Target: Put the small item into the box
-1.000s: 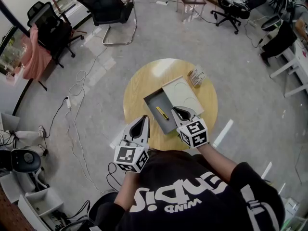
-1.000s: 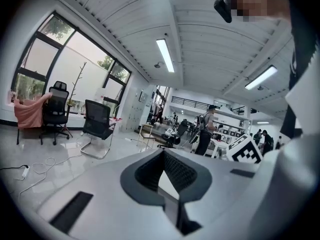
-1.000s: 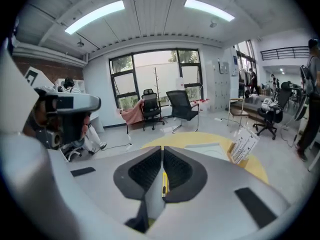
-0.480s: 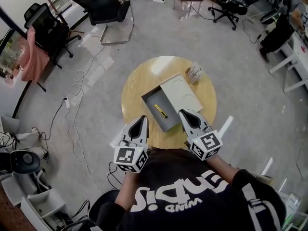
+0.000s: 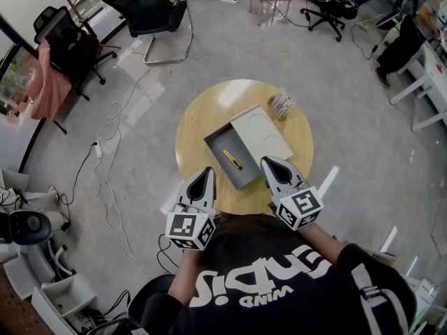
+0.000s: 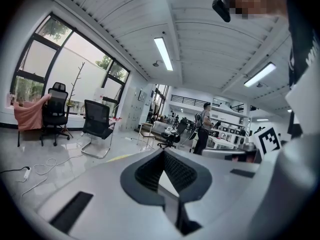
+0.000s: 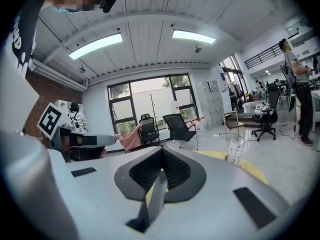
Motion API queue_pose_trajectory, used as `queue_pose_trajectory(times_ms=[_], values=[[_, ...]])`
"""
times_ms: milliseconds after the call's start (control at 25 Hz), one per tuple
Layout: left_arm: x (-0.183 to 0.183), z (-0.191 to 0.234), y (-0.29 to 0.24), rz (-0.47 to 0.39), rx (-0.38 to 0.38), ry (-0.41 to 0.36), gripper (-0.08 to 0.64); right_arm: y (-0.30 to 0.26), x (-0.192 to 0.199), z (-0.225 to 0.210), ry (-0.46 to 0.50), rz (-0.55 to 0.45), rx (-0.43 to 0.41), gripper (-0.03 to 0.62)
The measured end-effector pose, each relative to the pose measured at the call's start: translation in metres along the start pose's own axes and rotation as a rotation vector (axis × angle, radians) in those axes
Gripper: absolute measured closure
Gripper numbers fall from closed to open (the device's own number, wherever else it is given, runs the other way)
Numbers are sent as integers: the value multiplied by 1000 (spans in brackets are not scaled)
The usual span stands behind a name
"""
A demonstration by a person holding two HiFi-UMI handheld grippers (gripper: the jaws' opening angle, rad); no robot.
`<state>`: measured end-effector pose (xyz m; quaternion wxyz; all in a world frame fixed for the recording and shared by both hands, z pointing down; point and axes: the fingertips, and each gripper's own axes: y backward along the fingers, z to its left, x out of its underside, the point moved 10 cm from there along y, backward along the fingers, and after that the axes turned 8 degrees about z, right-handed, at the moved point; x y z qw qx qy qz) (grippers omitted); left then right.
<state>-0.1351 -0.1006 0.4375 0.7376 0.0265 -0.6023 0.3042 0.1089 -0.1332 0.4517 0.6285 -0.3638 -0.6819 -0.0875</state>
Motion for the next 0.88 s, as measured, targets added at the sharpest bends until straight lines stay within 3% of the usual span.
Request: queue_pose_trajectory(times_ms=[880], values=[[0,-4,1,8,3,-3,552,-2,-1,-1,5,16,-12,589]])
